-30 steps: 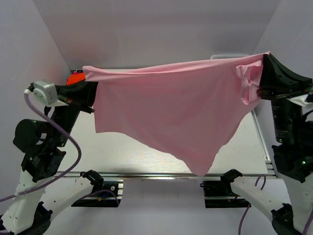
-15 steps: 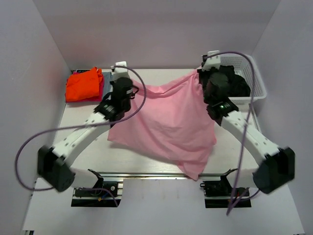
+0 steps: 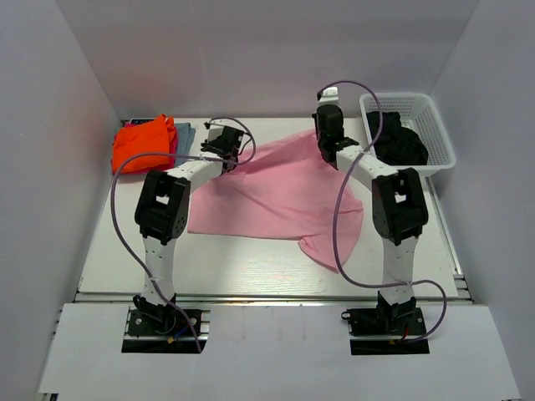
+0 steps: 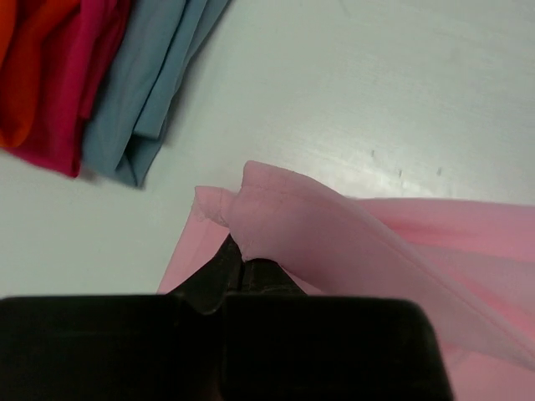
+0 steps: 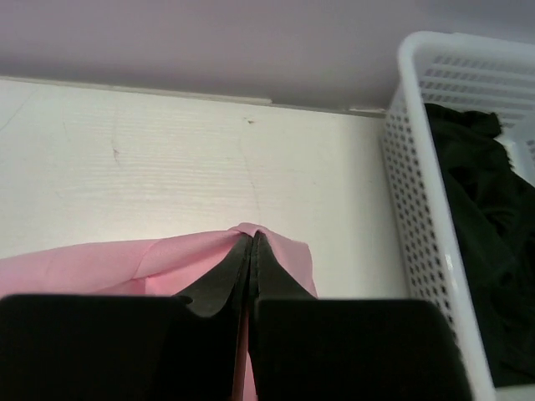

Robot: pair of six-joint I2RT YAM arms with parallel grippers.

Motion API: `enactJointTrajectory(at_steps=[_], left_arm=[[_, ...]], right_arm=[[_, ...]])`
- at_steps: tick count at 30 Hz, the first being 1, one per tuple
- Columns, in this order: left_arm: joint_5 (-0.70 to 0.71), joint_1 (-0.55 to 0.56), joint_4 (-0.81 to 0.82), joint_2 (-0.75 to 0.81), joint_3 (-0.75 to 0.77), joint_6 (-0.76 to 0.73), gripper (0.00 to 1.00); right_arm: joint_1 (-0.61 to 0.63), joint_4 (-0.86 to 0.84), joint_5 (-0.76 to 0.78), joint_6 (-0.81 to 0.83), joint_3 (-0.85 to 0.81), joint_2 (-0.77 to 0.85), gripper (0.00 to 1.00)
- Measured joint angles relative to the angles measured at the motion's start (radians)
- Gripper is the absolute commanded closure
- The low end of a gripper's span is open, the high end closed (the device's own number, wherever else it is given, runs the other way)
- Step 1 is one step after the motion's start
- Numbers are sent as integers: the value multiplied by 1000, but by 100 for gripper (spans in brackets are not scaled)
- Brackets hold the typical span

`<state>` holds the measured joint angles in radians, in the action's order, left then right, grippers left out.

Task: Fold and stack the t-shirts
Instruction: Flatten out the tshirt

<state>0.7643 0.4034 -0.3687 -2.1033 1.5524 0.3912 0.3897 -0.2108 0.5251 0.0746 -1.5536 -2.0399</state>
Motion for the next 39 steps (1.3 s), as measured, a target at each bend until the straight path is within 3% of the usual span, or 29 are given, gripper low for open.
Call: enactJointTrajectory(at_steps=[5,7,8,10,11,13,14,18,21,26,31,35,39], left_arm=[[-95,-74,10,-119,168,-1,100],[-115,-95,15,-158,220,-1,91],[-127,-104,19,-176,240,-2,60],[-154,-119,24,-204,268,-8,18],[-172,-127,29,-219,284,-11,1],[-211,-143,31,-246,322,-9,0],[-229,-148,31,-255,341,-9,0],[-283,-166,25,-257,404,-21,0],[-317,-171,30,-203,367,-29,0],[-377,-166,-2,38,130,-27,0],[-425,-151,-25,365,-218,57,0],[-436,-145,-64,551,-467,148,0],[-396,-161,-141,621,-616,250,0]], right_arm=[[-23,40,-44,-16,-202,-179,100],[-30,37,-64,-17,-262,-240,100],[-32,32,-76,-16,-289,-270,97],[-37,25,-99,-14,-330,-323,79],[-40,21,-114,-16,-354,-349,51],[-44,23,-141,-12,-423,-408,28],[-47,31,-153,-14,-455,-430,10],[-48,103,-194,-5,-536,-449,10],[-47,157,-224,-10,-483,-369,10],[-45,252,-284,-100,-166,5,10],[-43,296,-344,-253,157,392,10],[-41,370,-420,-340,347,506,10],[-27,472,-541,-387,555,550,10]])
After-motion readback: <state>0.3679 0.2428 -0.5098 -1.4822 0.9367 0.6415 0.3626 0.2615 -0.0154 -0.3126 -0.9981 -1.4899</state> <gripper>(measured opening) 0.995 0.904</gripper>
